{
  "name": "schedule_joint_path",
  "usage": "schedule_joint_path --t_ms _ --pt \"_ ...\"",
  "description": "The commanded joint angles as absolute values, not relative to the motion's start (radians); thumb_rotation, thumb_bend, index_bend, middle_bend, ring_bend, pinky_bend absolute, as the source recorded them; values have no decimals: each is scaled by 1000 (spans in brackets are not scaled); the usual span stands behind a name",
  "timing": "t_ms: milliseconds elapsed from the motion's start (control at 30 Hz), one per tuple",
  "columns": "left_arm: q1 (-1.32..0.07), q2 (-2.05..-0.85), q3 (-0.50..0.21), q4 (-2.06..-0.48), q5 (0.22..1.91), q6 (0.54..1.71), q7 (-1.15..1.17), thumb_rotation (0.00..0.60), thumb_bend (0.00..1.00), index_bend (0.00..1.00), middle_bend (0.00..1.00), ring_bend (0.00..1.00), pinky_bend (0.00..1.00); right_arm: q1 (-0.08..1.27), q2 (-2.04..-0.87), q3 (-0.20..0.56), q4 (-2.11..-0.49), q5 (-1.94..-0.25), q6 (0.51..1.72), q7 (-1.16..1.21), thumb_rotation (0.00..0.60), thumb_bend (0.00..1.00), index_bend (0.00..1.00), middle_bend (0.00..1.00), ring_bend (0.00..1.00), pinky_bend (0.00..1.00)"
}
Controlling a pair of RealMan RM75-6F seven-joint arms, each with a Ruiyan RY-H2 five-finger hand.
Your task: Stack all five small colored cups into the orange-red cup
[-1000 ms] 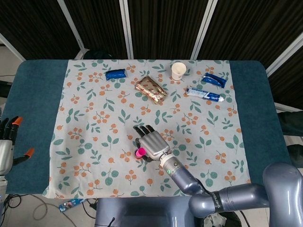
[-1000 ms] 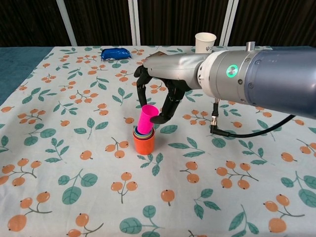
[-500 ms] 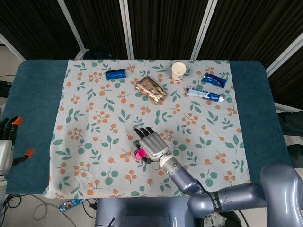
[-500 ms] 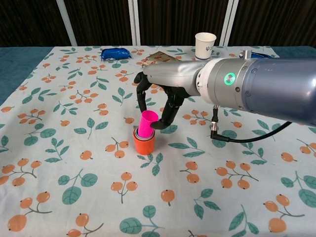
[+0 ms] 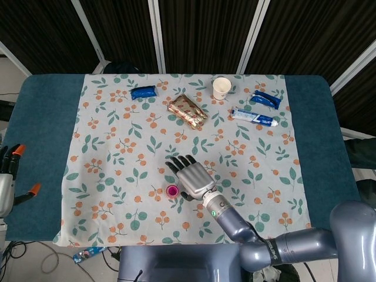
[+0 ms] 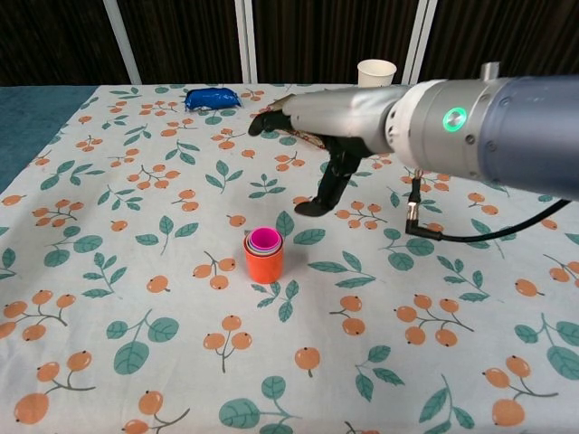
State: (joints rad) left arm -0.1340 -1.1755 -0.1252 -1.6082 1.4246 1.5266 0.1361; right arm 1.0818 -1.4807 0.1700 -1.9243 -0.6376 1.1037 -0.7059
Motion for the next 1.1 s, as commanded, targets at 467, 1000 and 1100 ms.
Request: schedule_joint_path --t_ms 467,1000,1100 --pt "-132 -1177 -115 -1632 1431 1525 176 600 157 73 55 0 33 596 -1000 -140 -2016 -1264 1402 -349 600 303 1 0 0 87" --pt "-127 -1170 -120 -1653 1385 1507 190 600 158 63 48 0 33 241 -1130 -202 -1704 -1474 1731 -223 600 304 1 0 0 71" --pt "-127 -1167 -117 -1659 1380 1501 199 600 158 62 47 0 32 225 -1150 -182 -1668 -1473 1738 -219 600 304 1 0 0 68"
